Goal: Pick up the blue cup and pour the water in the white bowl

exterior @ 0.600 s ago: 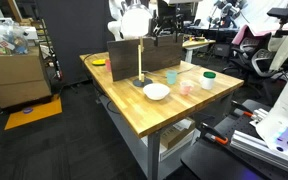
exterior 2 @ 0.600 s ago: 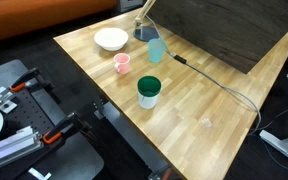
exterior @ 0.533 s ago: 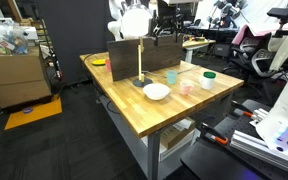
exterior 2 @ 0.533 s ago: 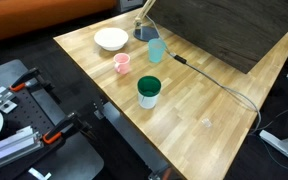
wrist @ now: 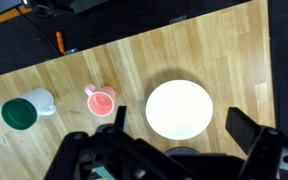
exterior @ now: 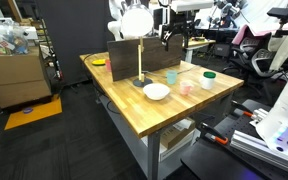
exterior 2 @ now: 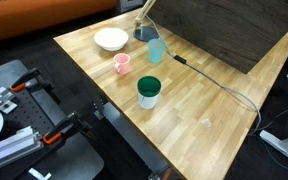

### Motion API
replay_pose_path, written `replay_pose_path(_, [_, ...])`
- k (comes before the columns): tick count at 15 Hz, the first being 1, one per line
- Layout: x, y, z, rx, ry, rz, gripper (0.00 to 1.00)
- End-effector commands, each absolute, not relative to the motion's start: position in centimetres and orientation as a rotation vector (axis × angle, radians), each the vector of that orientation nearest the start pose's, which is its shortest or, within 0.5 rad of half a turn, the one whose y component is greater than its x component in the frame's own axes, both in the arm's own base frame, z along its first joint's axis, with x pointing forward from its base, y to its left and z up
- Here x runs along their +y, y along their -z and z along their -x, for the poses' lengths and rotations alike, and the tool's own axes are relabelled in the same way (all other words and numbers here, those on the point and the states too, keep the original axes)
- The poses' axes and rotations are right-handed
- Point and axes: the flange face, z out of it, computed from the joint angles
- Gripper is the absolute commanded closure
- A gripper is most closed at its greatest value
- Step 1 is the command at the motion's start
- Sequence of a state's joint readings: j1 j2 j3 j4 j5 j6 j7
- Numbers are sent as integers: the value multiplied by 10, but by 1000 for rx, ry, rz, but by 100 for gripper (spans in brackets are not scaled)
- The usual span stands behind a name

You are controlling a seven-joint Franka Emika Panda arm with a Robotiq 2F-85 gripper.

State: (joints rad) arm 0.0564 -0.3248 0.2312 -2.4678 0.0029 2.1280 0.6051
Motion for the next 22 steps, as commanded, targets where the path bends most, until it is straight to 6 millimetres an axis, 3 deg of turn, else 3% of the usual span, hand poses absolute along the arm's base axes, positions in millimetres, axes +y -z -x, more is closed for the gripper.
replay_pose_path(1, [93,-407,-391,753,39,3083,0])
replay_pose_path(4, [69,-409,-375,910,17,3048,0])
replay_pose_path(5, [75,-406,-385,832,8,3093,0])
replay_pose_path(13, [69,-409,-375,887,29,3073,0])
replay_pose_path(20, [16,-386,-400,864,-37,3229,0])
replay_pose_path(22, [13,-385,-402,781,-39,3291,0])
